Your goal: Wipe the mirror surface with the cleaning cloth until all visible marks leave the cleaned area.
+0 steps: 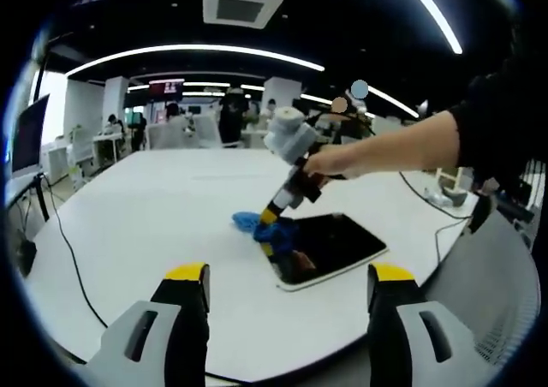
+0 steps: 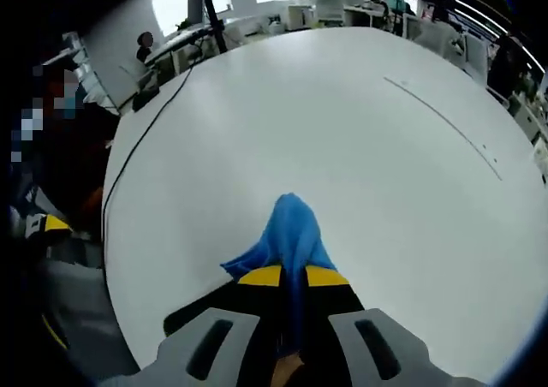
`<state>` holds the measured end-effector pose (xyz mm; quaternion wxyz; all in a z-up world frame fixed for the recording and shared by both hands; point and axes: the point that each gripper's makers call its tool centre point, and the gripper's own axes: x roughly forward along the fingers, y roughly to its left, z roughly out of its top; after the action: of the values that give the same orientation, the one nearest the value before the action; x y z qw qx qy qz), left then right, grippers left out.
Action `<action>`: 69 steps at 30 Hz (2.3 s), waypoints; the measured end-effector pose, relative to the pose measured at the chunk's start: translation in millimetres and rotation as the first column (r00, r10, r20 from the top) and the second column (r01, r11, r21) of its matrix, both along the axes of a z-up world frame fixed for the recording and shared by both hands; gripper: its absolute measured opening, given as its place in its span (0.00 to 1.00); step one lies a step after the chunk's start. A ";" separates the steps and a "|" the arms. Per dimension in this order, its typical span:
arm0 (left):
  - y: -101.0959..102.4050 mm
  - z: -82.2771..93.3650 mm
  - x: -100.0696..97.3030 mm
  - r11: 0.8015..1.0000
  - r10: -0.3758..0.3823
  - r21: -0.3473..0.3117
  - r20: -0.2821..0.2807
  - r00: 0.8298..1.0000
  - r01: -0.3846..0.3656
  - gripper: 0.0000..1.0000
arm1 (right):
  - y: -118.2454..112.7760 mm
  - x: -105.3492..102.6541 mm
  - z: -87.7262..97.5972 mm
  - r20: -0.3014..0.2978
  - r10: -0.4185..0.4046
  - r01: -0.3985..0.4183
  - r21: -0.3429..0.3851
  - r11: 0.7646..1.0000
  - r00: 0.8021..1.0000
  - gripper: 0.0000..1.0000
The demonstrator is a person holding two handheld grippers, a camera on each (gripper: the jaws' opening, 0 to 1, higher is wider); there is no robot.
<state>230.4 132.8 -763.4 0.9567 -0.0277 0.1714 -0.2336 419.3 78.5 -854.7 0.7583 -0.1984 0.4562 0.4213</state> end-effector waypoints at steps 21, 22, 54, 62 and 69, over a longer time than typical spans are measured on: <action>-2.2 3.8 -0.5 1.000 -0.016 -0.014 0.022 1.000 0.016 0.74 | -24.6 -9.3 2.5 -0.010 -0.088 0.088 0.050 0.995 0.996 0.03; -1.9 3.5 -0.5 1.000 -0.014 -0.013 0.020 1.000 0.014 0.75 | -27.4 -7.9 2.1 -0.006 -0.085 0.085 0.038 0.996 0.996 0.03; -3.4 -2.2 -1.1 1.000 -0.027 -0.007 -0.019 0.999 0.027 0.71 | -53.4 -28.6 5.1 -0.009 -0.191 0.191 0.048 0.980 0.982 0.03; -2.6 -5.7 -2.1 1.000 -0.026 0.003 -0.040 0.999 0.026 0.71 | -51.8 -44.7 6.1 -0.040 -0.205 0.207 0.076 0.975 0.978 0.03; -2.9 -6.0 -2.5 1.000 -0.027 0.002 -0.045 0.999 0.027 0.70 | -53.2 -54.8 5.3 -0.052 -0.199 0.203 0.076 0.976 0.979 0.03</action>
<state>228.0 129.9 -769.5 0.9494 -0.0292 0.1937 -0.2457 364.5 25.3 -849.4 0.7943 -0.1112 0.4730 0.3647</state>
